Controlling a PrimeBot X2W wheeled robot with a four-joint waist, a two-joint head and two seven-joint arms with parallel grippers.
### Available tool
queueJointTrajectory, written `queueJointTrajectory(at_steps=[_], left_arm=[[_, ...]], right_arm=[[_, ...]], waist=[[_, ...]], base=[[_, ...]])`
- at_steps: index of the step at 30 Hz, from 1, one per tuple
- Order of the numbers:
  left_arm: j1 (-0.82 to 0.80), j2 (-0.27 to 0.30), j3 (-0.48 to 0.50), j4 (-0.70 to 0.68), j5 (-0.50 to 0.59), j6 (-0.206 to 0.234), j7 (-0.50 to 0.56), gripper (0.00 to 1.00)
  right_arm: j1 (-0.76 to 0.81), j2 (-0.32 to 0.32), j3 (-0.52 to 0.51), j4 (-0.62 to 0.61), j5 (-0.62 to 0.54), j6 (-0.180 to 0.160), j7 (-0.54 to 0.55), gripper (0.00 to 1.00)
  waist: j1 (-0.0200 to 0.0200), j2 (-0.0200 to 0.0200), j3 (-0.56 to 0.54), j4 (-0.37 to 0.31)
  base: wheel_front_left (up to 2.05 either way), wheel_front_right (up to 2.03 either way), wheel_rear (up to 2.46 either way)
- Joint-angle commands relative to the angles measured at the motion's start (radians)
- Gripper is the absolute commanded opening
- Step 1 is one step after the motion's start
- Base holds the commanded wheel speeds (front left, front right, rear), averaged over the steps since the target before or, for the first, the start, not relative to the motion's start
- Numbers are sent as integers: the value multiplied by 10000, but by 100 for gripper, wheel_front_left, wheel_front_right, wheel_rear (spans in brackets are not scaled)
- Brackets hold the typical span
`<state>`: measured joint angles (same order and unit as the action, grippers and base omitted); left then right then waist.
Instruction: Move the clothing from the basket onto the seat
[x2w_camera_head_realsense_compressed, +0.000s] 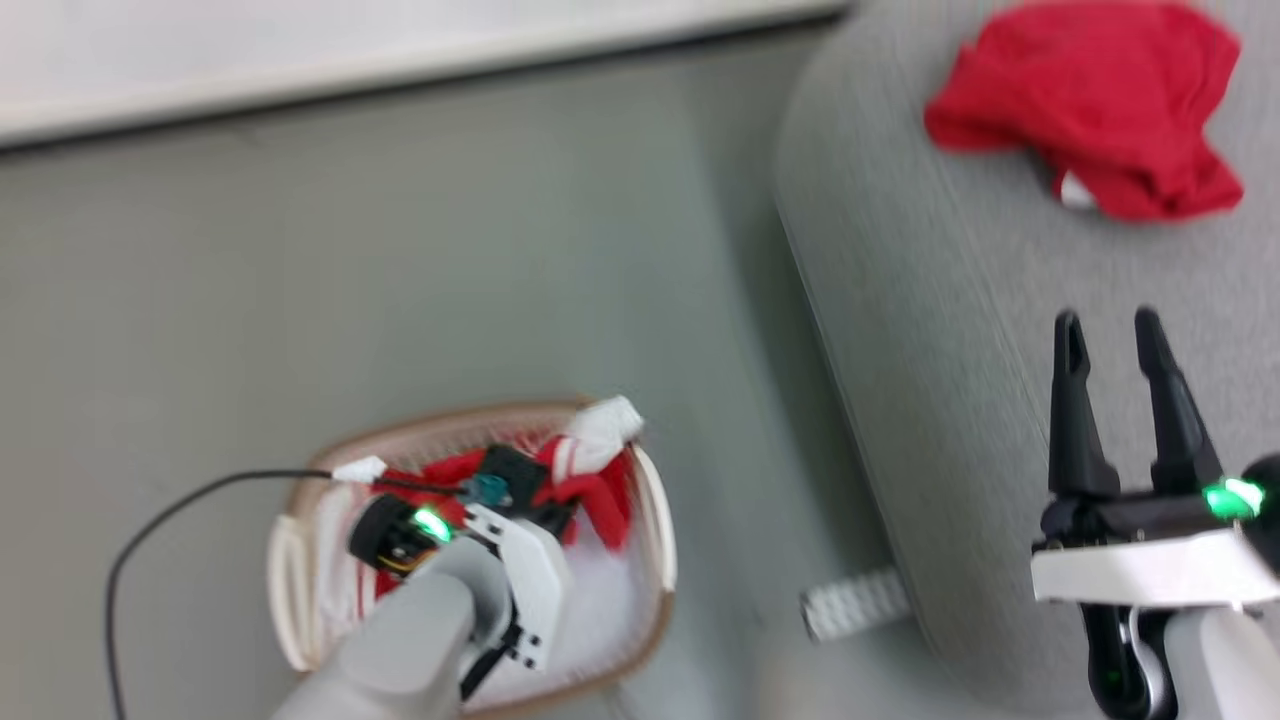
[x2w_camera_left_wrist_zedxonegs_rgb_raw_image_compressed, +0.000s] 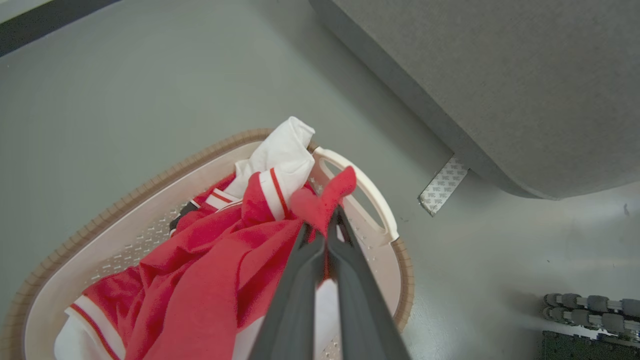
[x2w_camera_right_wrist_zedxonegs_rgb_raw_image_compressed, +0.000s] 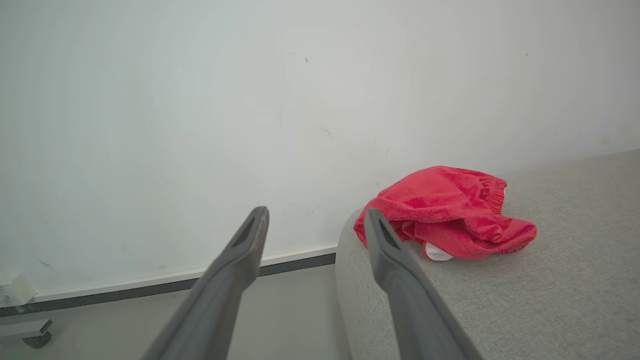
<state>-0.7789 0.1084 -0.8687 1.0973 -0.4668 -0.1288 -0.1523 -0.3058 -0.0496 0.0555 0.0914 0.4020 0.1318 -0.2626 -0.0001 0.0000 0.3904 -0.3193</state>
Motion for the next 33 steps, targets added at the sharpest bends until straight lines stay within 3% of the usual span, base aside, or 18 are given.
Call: queueJointTrajectory(at_steps=[1, 5, 11, 17, 24, 33], left_arm=[[251, -64, -53, -182, -226, -21, -164, 0], [411, -95, -253, -1078, -640, -22, -516, 0], [239, 101, 210, -2747, -1169, 60, -849, 0], [37, 542, 870, -5283, -1569, 619, -691, 0], [-179, 1233, 1497, -8416, -1828, 1501, 285, 0], [315, 1748, 1615, -9858, -2022, 2067, 1000, 0]], right_arm=[[300, -99, -84, 61, -92, -22, -31, 100], [879, -222, -180, 163, -133, -22, -32, 100], [1676, -202, -120, 228, 23, -22, -15, 100], [2062, -157, 182, 175, 31, -22, 35, 100], [2199, -125, 459, 97, 13, -22, 121, 100], [1992, -234, 907, 170, 35, -22, 108, 100]], waist=[[1, 0, -1785, 1114], [1, 0, -2762, 1636], [1, 0, -3694, 2264], [1, 0, -4114, 2604], [1, 0, -4246, 2752], [1, 0, -4231, 2687]], base=[[0, 0, 0], [0, 0, 0], [0, 0, 0], [0, 0, 0], [0, 0, 0], [0, 0, 0]])
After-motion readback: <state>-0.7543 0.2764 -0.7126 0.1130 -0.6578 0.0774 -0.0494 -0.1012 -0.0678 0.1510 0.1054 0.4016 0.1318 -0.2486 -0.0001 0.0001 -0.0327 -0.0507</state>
